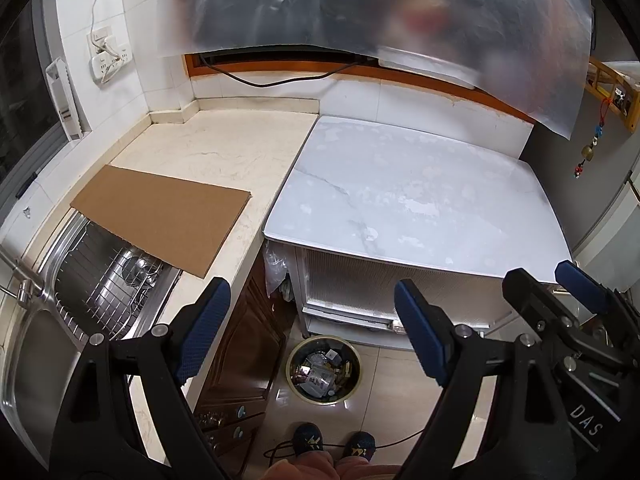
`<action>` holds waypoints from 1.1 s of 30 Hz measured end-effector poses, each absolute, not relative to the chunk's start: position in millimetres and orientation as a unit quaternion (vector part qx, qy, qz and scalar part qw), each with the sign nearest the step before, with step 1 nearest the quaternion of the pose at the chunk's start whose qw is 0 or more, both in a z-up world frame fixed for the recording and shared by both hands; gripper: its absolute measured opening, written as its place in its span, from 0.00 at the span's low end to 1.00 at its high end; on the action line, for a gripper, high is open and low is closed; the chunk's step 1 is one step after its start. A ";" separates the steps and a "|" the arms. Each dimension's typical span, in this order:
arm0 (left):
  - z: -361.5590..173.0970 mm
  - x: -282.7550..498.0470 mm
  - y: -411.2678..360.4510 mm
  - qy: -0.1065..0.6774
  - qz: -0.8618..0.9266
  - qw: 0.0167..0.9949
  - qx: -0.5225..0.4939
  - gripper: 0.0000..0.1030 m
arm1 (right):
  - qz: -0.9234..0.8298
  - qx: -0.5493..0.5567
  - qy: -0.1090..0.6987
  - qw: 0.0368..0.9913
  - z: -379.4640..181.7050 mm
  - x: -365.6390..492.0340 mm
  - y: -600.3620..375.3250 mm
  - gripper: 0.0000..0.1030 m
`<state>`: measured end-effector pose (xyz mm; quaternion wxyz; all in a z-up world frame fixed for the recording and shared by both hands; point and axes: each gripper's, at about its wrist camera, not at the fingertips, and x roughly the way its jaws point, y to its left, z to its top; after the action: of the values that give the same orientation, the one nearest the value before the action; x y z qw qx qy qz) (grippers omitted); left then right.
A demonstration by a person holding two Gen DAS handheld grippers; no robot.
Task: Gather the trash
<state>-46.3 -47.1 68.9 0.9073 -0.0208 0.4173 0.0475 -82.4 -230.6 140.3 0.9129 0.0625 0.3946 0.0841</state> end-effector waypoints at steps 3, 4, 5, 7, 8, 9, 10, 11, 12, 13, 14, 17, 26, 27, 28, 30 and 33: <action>69.0 -45.9 -48.3 0.418 0.048 0.907 -0.022 0.79 | 0.082 0.064 0.395 0.913 139.2 -83.1 -231.1 0.77; 68.8 -46.4 -48.1 0.418 0.049 0.907 -0.021 0.79 | 0.081 0.063 0.395 0.913 139.0 -82.9 -231.5 0.77; 68.9 -46.4 -48.3 0.418 0.049 0.907 -0.021 0.79 | 0.080 0.062 0.395 0.913 139.1 -83.1 -230.8 0.77; 69.0 -46.6 -48.4 0.419 0.048 0.907 -0.022 0.79 | 0.079 0.061 0.396 0.913 139.1 -82.6 -230.7 0.77; 69.1 -46.3 -48.9 0.418 0.049 0.907 -0.022 0.79 | 0.078 0.061 0.396 0.913 139.0 -82.2 -230.4 0.77; 69.3 -45.8 -49.3 0.418 0.049 0.907 -0.022 0.79 | 0.078 0.060 0.396 0.913 138.9 -81.9 -230.5 0.77; 69.4 -45.5 -49.4 0.418 0.049 0.907 -0.022 0.79 | 0.078 0.060 0.396 0.913 138.8 -81.7 -230.7 0.77; 69.5 -46.3 -49.2 0.417 0.050 0.907 -0.021 0.79 | 0.077 0.060 0.396 0.913 138.9 -82.2 -229.7 0.77; 69.6 -45.5 -49.6 0.417 0.050 0.907 -0.022 0.79 | 0.076 0.059 0.395 0.913 138.5 -82.4 -229.3 0.77; 68.9 -45.6 -49.3 0.417 0.049 0.907 -0.021 0.79 | 0.076 0.059 0.395 0.914 138.1 -81.8 -229.9 0.77; 68.5 -46.2 -48.9 0.417 0.049 0.907 -0.020 0.79 | 0.077 0.059 0.395 0.914 138.0 -81.5 -229.9 0.77; 67.3 -46.5 -47.4 0.418 0.047 0.907 -0.019 0.78 | 0.076 0.059 0.395 0.913 137.3 -80.7 -230.5 0.77; 65.5 -41.7 -42.5 0.419 0.041 0.907 -0.014 0.78 | 0.073 0.060 0.395 0.914 135.3 -76.1 -232.3 0.77; 66.0 -41.4 -43.1 0.419 0.042 0.907 -0.014 0.78 | 0.072 0.060 0.395 0.914 134.5 -74.8 -233.0 0.77; 65.1 -41.7 -42.5 0.419 0.041 0.907 -0.013 0.78 | 0.072 0.060 0.395 0.914 134.3 -74.0 -232.6 0.77; 65.5 -41.5 -43.3 0.419 0.042 0.907 -0.014 0.78 | 0.071 0.060 0.395 0.914 133.3 -72.4 -233.8 0.77; 65.7 -41.1 -44.1 0.419 0.043 0.907 -0.014 0.78 | 0.072 0.060 0.395 0.914 134.3 -73.5 -232.9 0.77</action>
<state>-41.1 -44.1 65.7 0.9068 -0.0143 0.4192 0.0427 -73.5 -232.9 134.3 0.9137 0.0596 0.3955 0.0721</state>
